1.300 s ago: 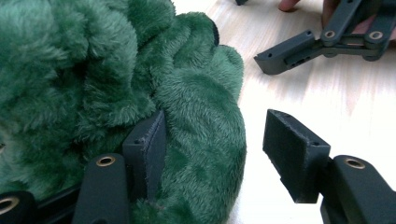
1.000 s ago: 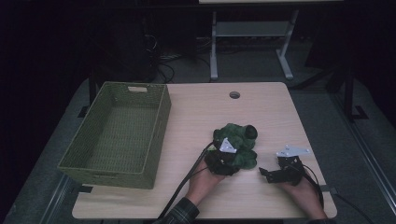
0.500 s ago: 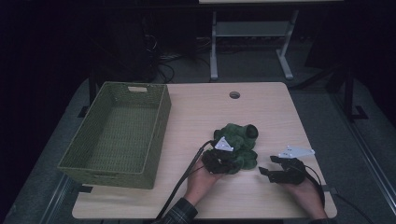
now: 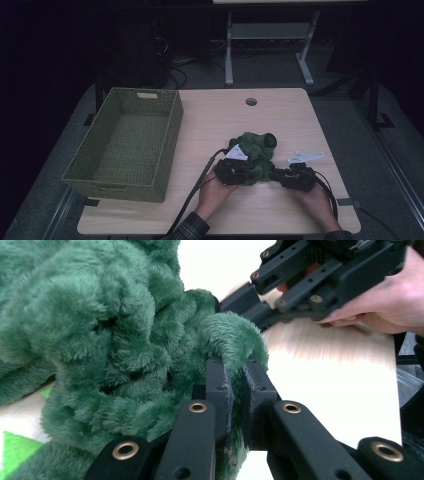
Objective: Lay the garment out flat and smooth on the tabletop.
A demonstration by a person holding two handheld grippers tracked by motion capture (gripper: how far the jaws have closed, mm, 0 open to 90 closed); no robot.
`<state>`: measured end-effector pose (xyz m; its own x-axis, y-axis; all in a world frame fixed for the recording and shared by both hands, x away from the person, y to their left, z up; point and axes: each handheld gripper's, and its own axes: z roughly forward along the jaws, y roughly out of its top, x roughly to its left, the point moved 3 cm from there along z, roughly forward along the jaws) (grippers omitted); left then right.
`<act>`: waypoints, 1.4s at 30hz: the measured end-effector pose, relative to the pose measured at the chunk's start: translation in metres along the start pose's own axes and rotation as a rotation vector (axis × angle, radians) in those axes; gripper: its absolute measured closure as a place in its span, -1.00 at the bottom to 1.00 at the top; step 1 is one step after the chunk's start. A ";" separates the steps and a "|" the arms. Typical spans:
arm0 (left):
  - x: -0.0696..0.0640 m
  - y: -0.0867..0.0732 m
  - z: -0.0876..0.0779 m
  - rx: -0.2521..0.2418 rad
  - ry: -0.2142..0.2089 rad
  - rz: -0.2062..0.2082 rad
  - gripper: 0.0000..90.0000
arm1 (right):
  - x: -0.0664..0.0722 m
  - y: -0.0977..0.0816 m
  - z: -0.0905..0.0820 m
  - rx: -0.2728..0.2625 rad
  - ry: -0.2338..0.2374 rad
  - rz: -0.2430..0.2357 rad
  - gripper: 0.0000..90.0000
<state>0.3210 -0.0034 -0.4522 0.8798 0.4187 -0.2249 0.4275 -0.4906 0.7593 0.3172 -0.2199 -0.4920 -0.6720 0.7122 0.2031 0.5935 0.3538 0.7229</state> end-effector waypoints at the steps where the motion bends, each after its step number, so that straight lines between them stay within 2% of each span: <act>1: 0.000 0.000 0.000 0.000 0.000 0.000 0.86 | 0.000 0.000 0.000 0.000 0.000 0.000 0.69; 2: 0.000 0.001 -0.005 -0.010 -0.001 -0.003 0.86 | -0.001 0.000 0.000 0.001 -0.001 -0.003 0.79; 4: 0.001 0.001 -0.011 -0.014 -0.002 -0.002 0.86 | -0.001 0.001 -0.001 -0.004 -0.002 -0.007 0.82; 6: 0.002 0.001 -0.015 -0.015 -0.001 -0.005 0.86 | -0.001 0.002 -0.003 -0.007 -0.008 -0.008 0.84; 9: 0.006 0.000 -0.034 -0.026 0.013 -0.008 0.87 | -0.002 0.003 -0.008 -0.022 -0.021 -0.021 0.85; 11: 0.007 0.000 -0.039 -0.029 0.017 -0.010 0.87 | -0.003 0.006 -0.011 -0.039 -0.033 -0.029 0.86; 13: 0.010 -0.004 -0.053 -0.037 0.025 -0.013 0.87 | -0.003 0.007 -0.014 -0.041 -0.039 -0.028 0.86; 17: 0.014 -0.010 -0.066 -0.038 0.035 -0.015 0.88 | -0.002 0.008 -0.021 -0.051 -0.051 -0.046 0.87; 20: 0.023 -0.022 -0.078 -0.051 0.046 -0.035 0.88 | -0.003 0.008 -0.028 -0.067 -0.051 -0.042 0.87; 23: 0.028 -0.029 -0.082 -0.055 0.053 -0.057 0.88 | -0.005 0.007 -0.034 -0.069 -0.063 -0.042 0.88; 26: 0.037 -0.043 -0.083 -0.043 0.059 -0.090 0.89 | -0.008 0.001 -0.041 -0.066 -0.066 -0.015 0.88; 30: 0.045 -0.059 -0.078 -0.009 0.071 -0.109 0.89 | -0.008 -0.007 -0.045 -0.052 -0.062 0.006 0.88; 31: 0.045 -0.059 -0.078 -0.009 0.071 -0.109 0.88 | -0.008 -0.007 -0.045 -0.052 -0.062 0.006 0.88; 32: 0.048 -0.065 -0.076 0.000 0.080 -0.125 0.84 | -0.007 -0.010 -0.044 -0.042 -0.054 0.003 0.88; 33: 0.048 -0.065 -0.076 0.000 0.080 -0.125 0.76 | -0.006 -0.010 -0.042 -0.037 -0.050 0.002 0.88; 34: 0.048 -0.068 -0.076 0.009 0.108 -0.130 0.67 | -0.004 -0.010 -0.041 -0.034 -0.050 -0.002 0.88; 35: 0.048 -0.067 -0.079 0.012 0.113 -0.130 0.57 | -0.004 -0.010 -0.040 -0.032 -0.050 -0.008 0.88; 37: 0.046 -0.065 -0.084 -0.015 0.123 -0.141 0.44 | -0.003 -0.009 -0.039 -0.035 -0.049 -0.012 0.85; 39: 0.045 -0.064 -0.087 -0.026 0.126 -0.140 0.34 | -0.003 -0.009 -0.040 -0.039 -0.053 -0.007 0.79; 42: 0.034 -0.055 -0.101 -0.045 0.160 -0.106 0.26 | -0.004 -0.010 -0.042 -0.050 -0.064 0.000 0.68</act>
<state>0.3064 0.1143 -0.4397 0.7845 0.5840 -0.2085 0.5035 -0.4037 0.7639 0.2957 -0.2515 -0.4723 -0.6412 0.7502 0.1613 0.5694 0.3243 0.7554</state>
